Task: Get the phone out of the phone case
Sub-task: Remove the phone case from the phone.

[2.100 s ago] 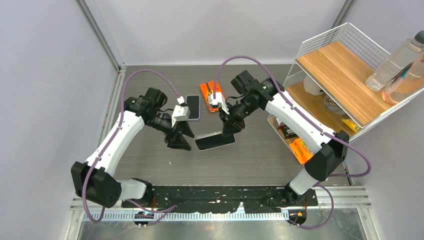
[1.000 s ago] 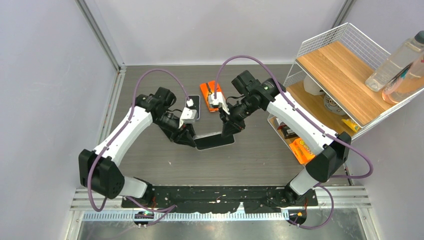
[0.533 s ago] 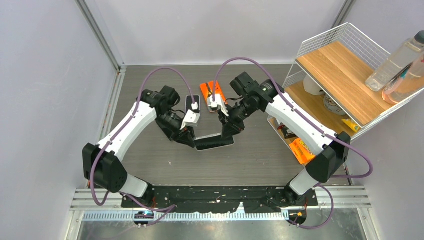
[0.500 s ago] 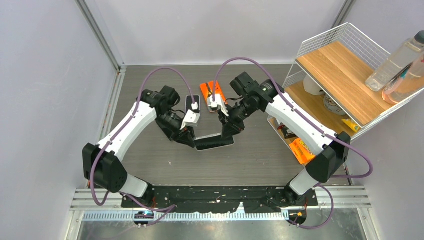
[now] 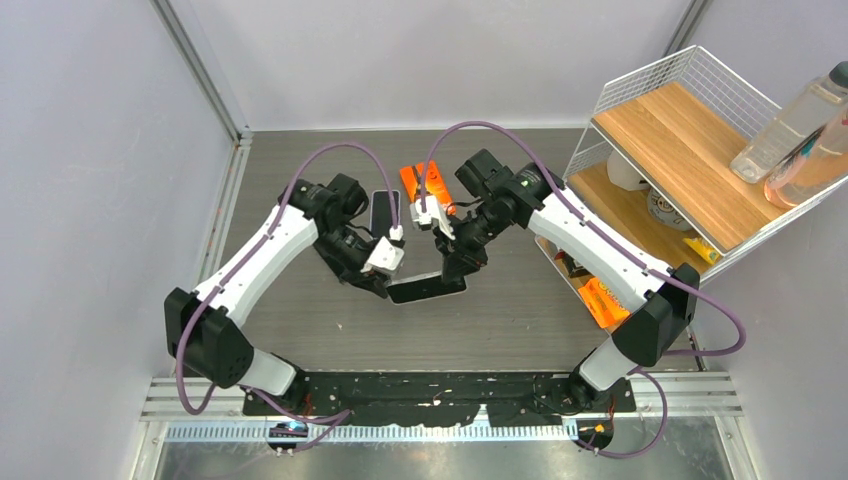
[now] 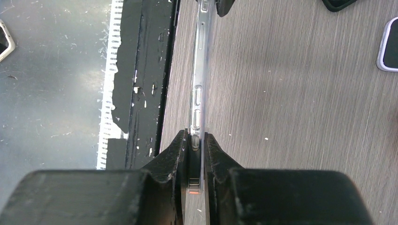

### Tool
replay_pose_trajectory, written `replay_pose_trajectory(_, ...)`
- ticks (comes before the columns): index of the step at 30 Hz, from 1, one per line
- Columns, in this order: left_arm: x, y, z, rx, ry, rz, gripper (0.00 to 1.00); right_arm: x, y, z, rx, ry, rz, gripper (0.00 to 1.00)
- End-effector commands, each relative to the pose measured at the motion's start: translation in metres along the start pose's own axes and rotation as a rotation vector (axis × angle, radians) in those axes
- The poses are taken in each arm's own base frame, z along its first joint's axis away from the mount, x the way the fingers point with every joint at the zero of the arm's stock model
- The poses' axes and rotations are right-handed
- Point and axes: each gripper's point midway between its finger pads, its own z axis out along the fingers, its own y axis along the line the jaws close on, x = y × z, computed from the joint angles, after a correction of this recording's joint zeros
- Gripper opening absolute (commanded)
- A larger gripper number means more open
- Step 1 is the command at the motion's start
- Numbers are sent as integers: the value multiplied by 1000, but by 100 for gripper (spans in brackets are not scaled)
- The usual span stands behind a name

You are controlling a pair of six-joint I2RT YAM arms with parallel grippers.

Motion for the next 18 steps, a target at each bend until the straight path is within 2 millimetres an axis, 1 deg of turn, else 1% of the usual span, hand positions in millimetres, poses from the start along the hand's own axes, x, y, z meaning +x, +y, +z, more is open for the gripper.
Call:
replay_pose_trajectory(1,-32,32,-13,-140,-12,305,0,-24,26,0,-83,-87,-69,5)
replay_pose_trajectory(6,-37,46,-15,-226,-6,418,0,-25,29,1,-109,-94,-71,5)
replay_pose_trajectory(9,-42,51,-17,-251,-8,455,0,-24,31,1,-122,-98,-67,5)
replay_pose_trajectory(13,-44,52,-19,-250,5,490,0,-24,34,3,-144,-99,-63,5)
replay_pose_trajectory(18,-44,48,-20,-221,33,524,0,-23,36,7,-168,-84,-66,5)
